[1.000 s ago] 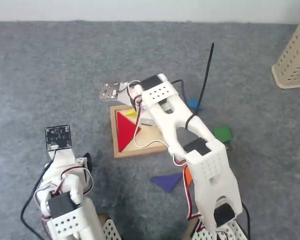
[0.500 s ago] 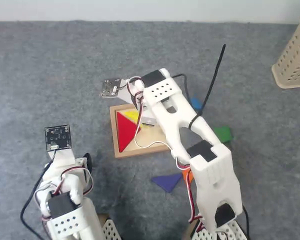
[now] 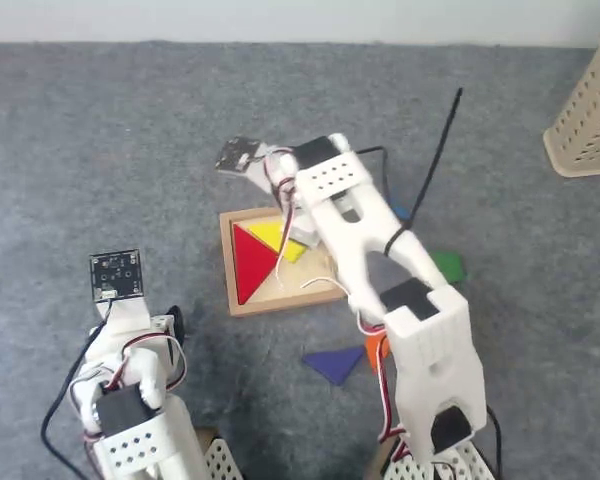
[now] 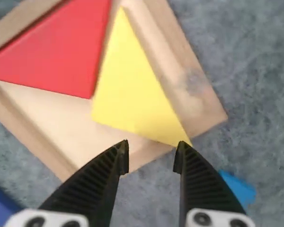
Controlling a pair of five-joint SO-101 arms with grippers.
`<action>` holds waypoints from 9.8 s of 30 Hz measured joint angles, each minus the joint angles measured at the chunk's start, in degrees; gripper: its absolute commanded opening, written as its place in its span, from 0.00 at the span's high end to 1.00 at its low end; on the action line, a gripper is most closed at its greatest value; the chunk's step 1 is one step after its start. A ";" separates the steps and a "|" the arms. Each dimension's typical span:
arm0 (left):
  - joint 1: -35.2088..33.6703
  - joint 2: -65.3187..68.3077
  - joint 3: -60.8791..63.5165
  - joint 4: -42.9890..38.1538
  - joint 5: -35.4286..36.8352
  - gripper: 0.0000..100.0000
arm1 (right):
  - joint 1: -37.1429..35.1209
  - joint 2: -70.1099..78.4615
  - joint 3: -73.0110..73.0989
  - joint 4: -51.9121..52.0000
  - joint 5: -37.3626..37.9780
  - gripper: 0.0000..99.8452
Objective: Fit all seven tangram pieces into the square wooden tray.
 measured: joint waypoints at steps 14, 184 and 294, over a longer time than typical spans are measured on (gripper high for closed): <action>0.00 0.00 0.00 0.00 0.00 0.77 | 2.29 3.08 0.79 -8.44 -4.66 0.84; 0.00 0.00 0.00 0.00 0.00 0.77 | 4.92 -63.38 77.71 0.09 36.57 0.77; 0.00 0.00 0.00 0.00 0.00 0.77 | 12.84 -24.53 42.29 -26.90 -45.89 0.90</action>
